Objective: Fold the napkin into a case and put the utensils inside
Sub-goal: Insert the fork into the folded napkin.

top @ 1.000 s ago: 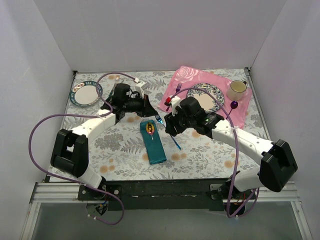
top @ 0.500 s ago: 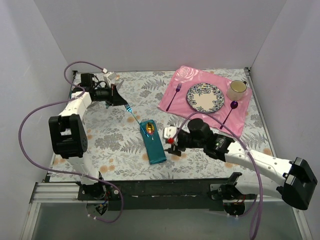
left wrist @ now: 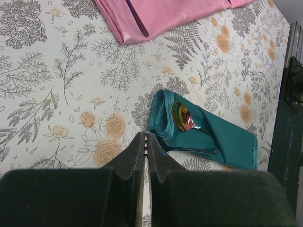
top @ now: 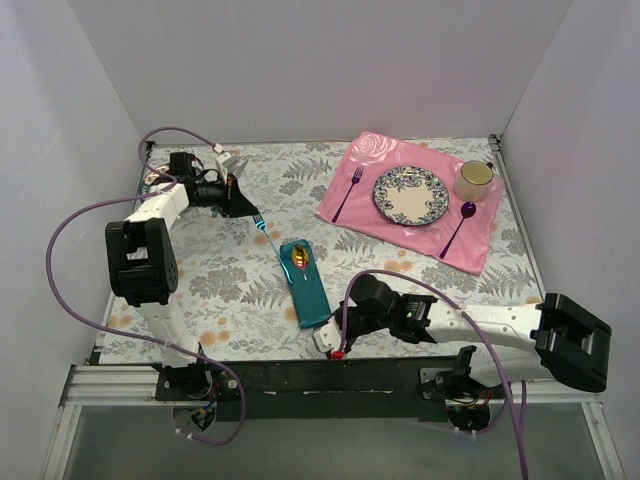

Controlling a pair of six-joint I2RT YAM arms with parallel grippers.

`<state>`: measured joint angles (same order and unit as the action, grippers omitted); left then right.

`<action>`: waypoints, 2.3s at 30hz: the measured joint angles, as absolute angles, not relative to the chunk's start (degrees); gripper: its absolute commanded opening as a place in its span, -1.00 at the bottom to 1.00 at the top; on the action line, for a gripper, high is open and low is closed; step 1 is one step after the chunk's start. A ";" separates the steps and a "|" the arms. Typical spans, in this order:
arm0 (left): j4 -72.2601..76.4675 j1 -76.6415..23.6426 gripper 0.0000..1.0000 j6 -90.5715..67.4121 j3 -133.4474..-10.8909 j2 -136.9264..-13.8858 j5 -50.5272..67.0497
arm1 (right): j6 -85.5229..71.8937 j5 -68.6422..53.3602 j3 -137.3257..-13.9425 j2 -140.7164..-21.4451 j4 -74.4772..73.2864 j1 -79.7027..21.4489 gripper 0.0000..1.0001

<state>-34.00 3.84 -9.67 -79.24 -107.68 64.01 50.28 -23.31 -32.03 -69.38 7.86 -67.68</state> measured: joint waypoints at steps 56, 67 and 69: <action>-37.15 -1.26 -1.00 -1.67 -80.29 -118.87 70.74 | 62.72 -21.71 -27.14 -88.23 27.24 -67.57 -0.97; -38.00 -1.74 -1.00 -1.67 -80.18 -119.74 71.20 | 62.78 -21.19 -27.33 -88.60 27.64 -67.57 -0.97; -37.93 -2.13 -1.00 -1.67 -79.90 -119.74 71.20 | 62.76 -21.19 -27.33 -88.60 27.64 -67.55 -0.97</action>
<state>-37.93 -2.13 -1.67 -79.90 -119.74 71.20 62.76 -21.19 -27.33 -88.60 27.64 -67.55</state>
